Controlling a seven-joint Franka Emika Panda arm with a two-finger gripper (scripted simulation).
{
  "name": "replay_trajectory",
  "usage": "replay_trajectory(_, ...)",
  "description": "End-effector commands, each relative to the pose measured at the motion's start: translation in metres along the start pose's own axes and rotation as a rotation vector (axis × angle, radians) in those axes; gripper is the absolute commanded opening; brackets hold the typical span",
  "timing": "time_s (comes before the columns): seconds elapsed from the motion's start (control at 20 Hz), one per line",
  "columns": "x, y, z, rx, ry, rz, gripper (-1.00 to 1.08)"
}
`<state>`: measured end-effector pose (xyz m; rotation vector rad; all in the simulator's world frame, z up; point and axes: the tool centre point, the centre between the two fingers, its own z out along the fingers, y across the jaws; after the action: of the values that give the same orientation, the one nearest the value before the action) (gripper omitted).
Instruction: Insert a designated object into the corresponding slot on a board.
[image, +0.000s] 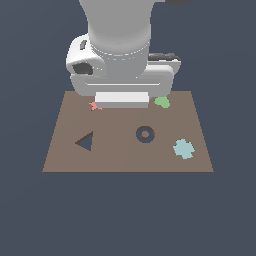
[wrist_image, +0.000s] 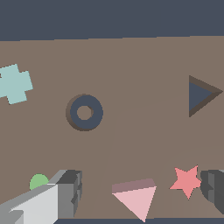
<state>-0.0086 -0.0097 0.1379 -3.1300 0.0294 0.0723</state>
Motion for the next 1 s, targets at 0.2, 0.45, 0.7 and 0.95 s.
replay_trajectory(0.2, -0.002, 0.001, 0.002, 0.000, 0.001, 0.007, 1.00)
replay_trajectory(0.45, -0.011, 0.003, 0.011, 0.000, 0.006, 0.036, 1.00)
replay_trajectory(0.7, -0.028, 0.006, 0.028, -0.001, 0.015, 0.090, 1.00)
replay_trajectory(0.95, -0.051, 0.009, 0.051, -0.002, 0.027, 0.165, 1.00)
